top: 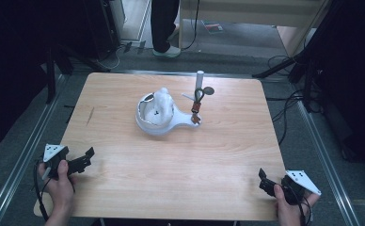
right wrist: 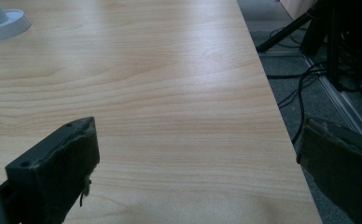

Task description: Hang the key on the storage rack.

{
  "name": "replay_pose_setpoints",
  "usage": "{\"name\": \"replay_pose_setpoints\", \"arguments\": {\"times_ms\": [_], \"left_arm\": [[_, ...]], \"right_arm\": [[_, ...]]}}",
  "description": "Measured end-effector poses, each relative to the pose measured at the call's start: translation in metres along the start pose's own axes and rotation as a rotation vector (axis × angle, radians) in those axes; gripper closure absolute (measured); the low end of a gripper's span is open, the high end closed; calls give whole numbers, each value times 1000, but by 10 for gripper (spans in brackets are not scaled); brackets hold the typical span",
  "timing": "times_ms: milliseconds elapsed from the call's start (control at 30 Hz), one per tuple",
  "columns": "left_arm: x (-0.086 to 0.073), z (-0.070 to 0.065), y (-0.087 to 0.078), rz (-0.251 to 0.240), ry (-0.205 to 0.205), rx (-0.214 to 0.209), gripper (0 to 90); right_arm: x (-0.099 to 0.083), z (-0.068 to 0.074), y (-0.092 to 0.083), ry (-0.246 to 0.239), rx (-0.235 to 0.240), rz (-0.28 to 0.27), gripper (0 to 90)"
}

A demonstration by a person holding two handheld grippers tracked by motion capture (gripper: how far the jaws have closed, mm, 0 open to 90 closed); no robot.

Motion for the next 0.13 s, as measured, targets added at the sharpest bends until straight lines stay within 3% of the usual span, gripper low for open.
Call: {"name": "replay_pose_setpoints", "arguments": {"times_ms": [133], "left_arm": [[0,0,1,-1,-4,2,0]], "right_arm": [[0,-1,0,10,-3,0,0]]}}
Point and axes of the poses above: each handheld gripper's, and its own axes: y roughly forward along the jaws, x roughly out of its top, z roughly to its left, the point moved 10 cm from there along y, roughly forward along the jaws, and after that the axes turned 3 degrees about y, right-handed, at the moved point
